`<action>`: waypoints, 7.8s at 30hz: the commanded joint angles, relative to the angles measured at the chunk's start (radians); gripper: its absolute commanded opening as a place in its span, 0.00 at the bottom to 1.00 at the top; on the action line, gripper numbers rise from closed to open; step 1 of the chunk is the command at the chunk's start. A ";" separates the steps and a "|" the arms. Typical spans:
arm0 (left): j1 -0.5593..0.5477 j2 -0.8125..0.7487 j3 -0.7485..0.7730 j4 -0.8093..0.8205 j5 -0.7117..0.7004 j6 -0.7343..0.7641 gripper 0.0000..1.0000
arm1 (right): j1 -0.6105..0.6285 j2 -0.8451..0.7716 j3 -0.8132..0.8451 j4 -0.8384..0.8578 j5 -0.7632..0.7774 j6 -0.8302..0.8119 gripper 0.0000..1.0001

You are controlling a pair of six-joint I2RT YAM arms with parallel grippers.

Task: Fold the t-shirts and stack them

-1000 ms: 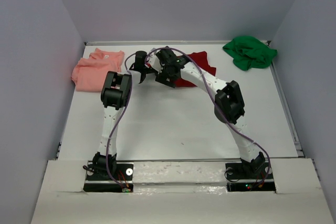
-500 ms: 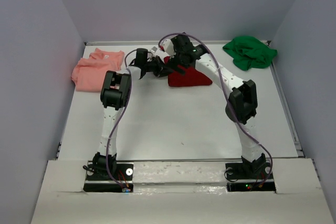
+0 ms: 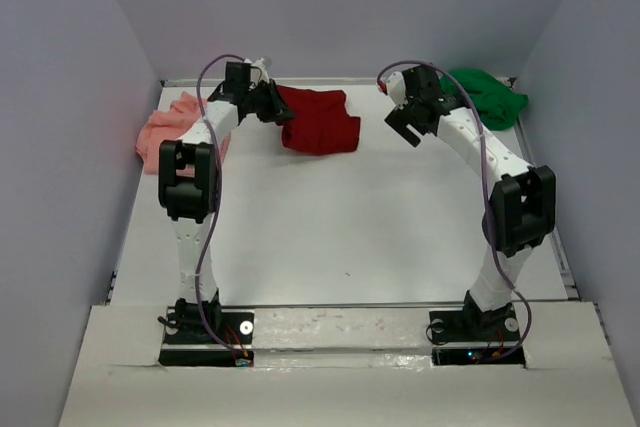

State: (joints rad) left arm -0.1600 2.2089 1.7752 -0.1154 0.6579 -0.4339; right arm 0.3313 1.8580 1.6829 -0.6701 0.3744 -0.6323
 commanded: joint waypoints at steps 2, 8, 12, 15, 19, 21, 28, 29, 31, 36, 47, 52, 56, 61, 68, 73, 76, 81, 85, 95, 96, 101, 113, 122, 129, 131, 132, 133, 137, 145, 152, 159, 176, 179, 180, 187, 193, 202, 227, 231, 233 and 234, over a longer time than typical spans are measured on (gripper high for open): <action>0.048 -0.077 0.107 -0.262 -0.096 0.266 0.00 | -0.038 -0.137 -0.078 0.092 -0.017 -0.003 1.00; 0.138 -0.069 -0.005 -0.345 -0.104 0.339 0.00 | -0.087 -0.284 -0.187 0.090 -0.026 0.000 1.00; 0.152 -0.110 -0.037 -0.375 -0.121 0.368 0.00 | -0.120 -0.332 -0.226 0.084 -0.014 -0.015 1.00; 0.152 -0.138 -0.040 -0.391 -0.127 0.379 0.00 | -0.120 -0.339 -0.247 0.076 -0.025 -0.003 1.00; 0.152 -0.149 -0.042 -0.415 -0.139 0.402 0.00 | -0.120 -0.329 -0.249 0.058 -0.049 0.028 1.00; 0.152 -0.143 -0.048 -0.431 -0.145 0.406 0.00 | -0.120 -0.321 -0.239 0.043 -0.063 0.034 1.00; 0.152 -0.048 -0.040 -0.555 -0.221 0.500 0.00 | -0.120 -0.310 -0.204 0.007 -0.061 0.033 1.00; 0.152 -0.043 -0.058 -0.558 -0.224 0.514 0.00 | -0.120 -0.313 -0.201 0.001 -0.060 0.031 1.00; 0.152 -0.038 -0.071 -0.575 -0.228 0.529 0.00 | -0.120 -0.322 -0.198 -0.003 -0.055 0.025 1.00; 0.180 -0.002 -0.082 -0.636 -0.216 0.570 0.00 | -0.120 -0.326 -0.189 -0.011 -0.037 0.008 1.00; 0.194 0.035 -0.065 -0.711 -0.372 0.652 0.00 | -0.120 -0.313 -0.175 -0.040 -0.051 0.023 1.00; 0.204 0.040 -0.054 -0.707 -0.480 0.661 0.00 | -0.120 -0.321 -0.178 -0.045 -0.054 0.025 1.00; 0.209 0.035 -0.049 -0.665 -0.564 0.673 0.00 | -0.120 -0.329 -0.193 -0.046 -0.072 0.029 1.00; 0.201 0.077 0.013 -0.668 -0.592 0.704 0.00 | -0.120 -0.329 -0.206 -0.048 -0.077 0.036 1.00; 0.175 0.144 0.136 -0.708 -0.779 0.757 0.00 | -0.120 -0.318 -0.192 -0.057 -0.074 0.032 1.00; 0.140 0.144 0.144 -0.698 -0.862 0.790 0.00 | -0.120 -0.303 -0.178 -0.065 -0.083 0.042 1.00; 0.103 0.124 0.130 -0.687 -0.903 0.805 0.00 | -0.120 -0.298 -0.175 -0.068 -0.091 0.046 1.00; 0.042 0.083 0.084 -0.668 -0.960 0.822 0.00 | -0.120 -0.295 -0.175 -0.069 -0.094 0.049 1.00; -0.002 0.060 0.078 -0.662 -1.009 0.825 0.00 | -0.120 -0.298 -0.180 -0.071 -0.095 0.048 1.00; -0.107 0.017 0.064 -0.636 -1.198 0.868 0.00 | -0.120 -0.304 -0.180 -0.071 -0.092 0.039 1.00; -0.111 0.011 0.056 -0.633 -1.215 0.873 0.00 | -0.120 -0.304 -0.180 -0.071 -0.092 0.040 1.00; -0.122 -0.008 0.035 -0.610 -1.305 0.899 0.00 | -0.120 -0.304 -0.183 -0.071 -0.094 0.037 1.00; -0.096 -0.069 -0.051 -0.501 -1.451 0.983 0.00 | -0.120 -0.310 -0.196 -0.066 -0.103 0.037 1.00; -0.085 -0.089 -0.037 -0.466 -1.502 1.032 0.00 | -0.120 -0.295 -0.193 -0.066 -0.115 0.046 1.00; -0.069 -0.110 -0.022 -0.460 -1.509 1.051 0.00 | -0.120 -0.281 -0.201 -0.066 -0.124 0.057 1.00; -0.058 -0.121 -0.020 -0.451 -1.515 1.060 0.00 | -0.120 -0.272 -0.200 -0.068 -0.129 0.060 1.00; -0.055 -0.124 -0.020 -0.446 -1.518 1.064 0.00 | -0.120 -0.270 -0.200 -0.069 -0.129 0.060 1.00; -0.049 -0.127 -0.022 -0.441 -1.523 1.070 0.00 | -0.120 -0.267 -0.200 -0.069 -0.127 0.062 0.99; -0.020 -0.143 0.009 -0.423 -1.525 1.089 0.00 | -0.120 -0.267 -0.201 -0.069 -0.141 0.068 0.99; 0.008 -0.135 0.105 -0.426 -1.474 1.097 0.00 | -0.120 -0.275 -0.218 -0.071 -0.161 0.072 0.99; 0.010 -0.094 0.207 -0.457 -1.445 1.094 0.00 | -0.120 -0.275 -0.241 -0.072 -0.172 0.079 0.99; 0.010 -0.075 0.279 -0.477 -1.449 1.098 0.00 | -0.120 -0.261 -0.267 -0.071 -0.170 0.083 0.99; 0.060 -0.109 0.233 -0.457 -1.411 1.075 0.00 | -0.120 -0.237 -0.261 -0.079 -0.178 0.094 0.99; 0.082 -0.101 0.260 -0.487 -1.382 1.045 0.00 | -0.120 -0.233 -0.262 -0.083 -0.178 0.094 0.99; 0.085 -0.100 0.263 -0.490 -1.377 1.040 0.00 | -0.120 -0.232 -0.262 -0.083 -0.178 0.095 0.99; 0.096 -0.110 0.286 -0.513 -1.347 1.020 0.00 | -0.120 -0.223 -0.258 -0.085 -0.180 0.095 0.99; 0.100 -0.120 0.300 -0.517 -1.344 1.021 0.00 | -0.120 -0.209 -0.242 -0.095 -0.181 0.100 0.99; 0.102 -0.124 0.355 -0.541 -1.350 1.032 0.00 | -0.120 -0.203 -0.241 -0.100 -0.187 0.105 0.99; 0.114 -0.144 0.406 -0.583 -1.337 1.015 0.00 | -0.120 -0.178 -0.246 -0.102 -0.193 0.111 0.99; 0.116 -0.141 0.409 -0.586 -1.333 1.009 0.00 | -0.120 -0.181 -0.244 -0.102 -0.196 0.112 0.99; 0.119 -0.143 0.414 -0.590 -1.331 1.003 0.00 | -0.120 -0.181 -0.244 -0.100 -0.196 0.111 0.99; 0.119 -0.143 0.417 -0.593 -1.327 1.000 0.00 | -0.120 -0.181 -0.244 -0.102 -0.195 0.112 0.99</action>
State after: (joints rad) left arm -0.0521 2.1567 2.1288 -0.6964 -0.6510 0.5507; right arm 0.2100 1.6821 1.4120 -0.7753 0.1898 -0.5343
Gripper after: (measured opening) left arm 0.142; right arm 0.990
